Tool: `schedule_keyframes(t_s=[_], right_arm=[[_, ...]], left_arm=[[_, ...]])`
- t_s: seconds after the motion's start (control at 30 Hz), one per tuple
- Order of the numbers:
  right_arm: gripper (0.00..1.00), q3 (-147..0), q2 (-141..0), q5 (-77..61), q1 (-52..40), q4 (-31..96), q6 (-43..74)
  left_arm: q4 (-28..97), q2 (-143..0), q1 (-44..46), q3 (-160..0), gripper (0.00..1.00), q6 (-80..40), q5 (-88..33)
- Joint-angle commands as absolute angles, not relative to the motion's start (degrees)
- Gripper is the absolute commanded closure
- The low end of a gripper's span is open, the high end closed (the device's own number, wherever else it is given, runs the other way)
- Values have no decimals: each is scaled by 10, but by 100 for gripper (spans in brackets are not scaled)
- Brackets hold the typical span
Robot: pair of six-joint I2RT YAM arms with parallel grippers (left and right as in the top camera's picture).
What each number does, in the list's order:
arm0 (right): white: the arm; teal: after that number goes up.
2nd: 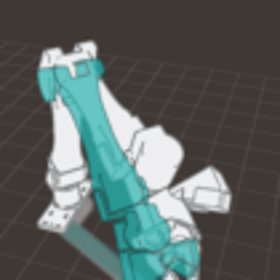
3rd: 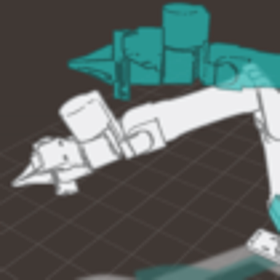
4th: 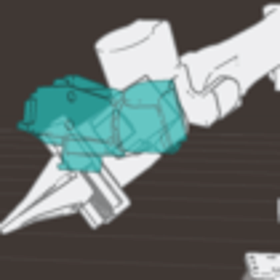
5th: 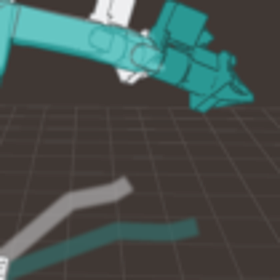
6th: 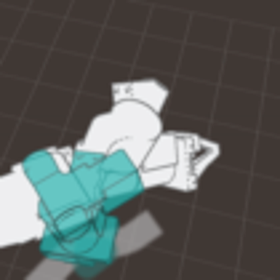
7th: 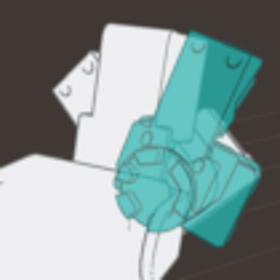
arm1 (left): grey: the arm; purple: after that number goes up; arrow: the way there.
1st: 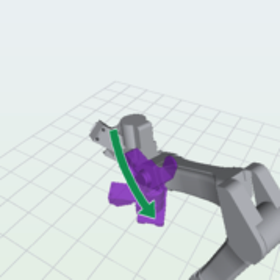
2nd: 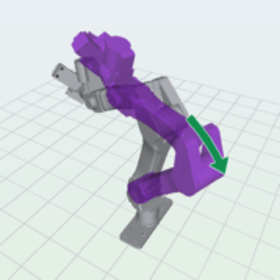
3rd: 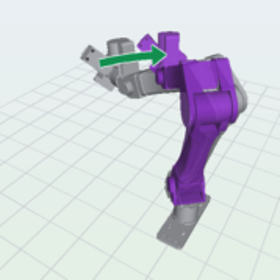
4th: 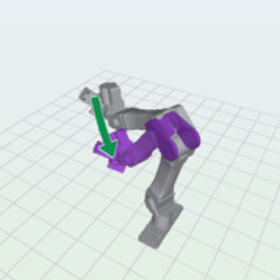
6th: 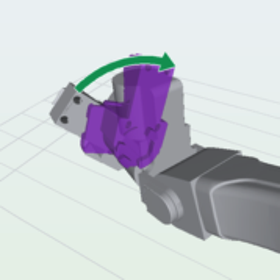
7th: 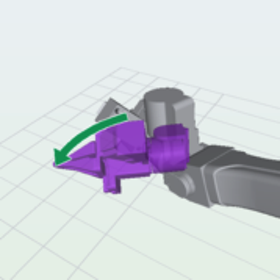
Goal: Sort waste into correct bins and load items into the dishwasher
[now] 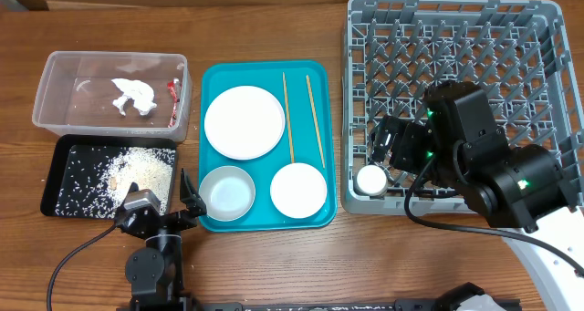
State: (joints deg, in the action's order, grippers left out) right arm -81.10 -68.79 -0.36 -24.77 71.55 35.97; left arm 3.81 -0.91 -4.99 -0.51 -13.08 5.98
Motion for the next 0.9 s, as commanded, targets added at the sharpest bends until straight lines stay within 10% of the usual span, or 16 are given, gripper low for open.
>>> schedule_keyframes(t_s=[0.0, 0.47, 0.87], right_arm=[[0, -818, -685, 4, -248, 712, 356], [0, -818, -685, 2, -247, 665, 362], [33, -724, -877, 55, -487, 629, 393]], left_arm=[[37, -3, -53, -3, 0, -124, 61], [37, -3, -53, -3, 0, -124, 61], [37, -3, -53, -3, 0, -124, 61]])
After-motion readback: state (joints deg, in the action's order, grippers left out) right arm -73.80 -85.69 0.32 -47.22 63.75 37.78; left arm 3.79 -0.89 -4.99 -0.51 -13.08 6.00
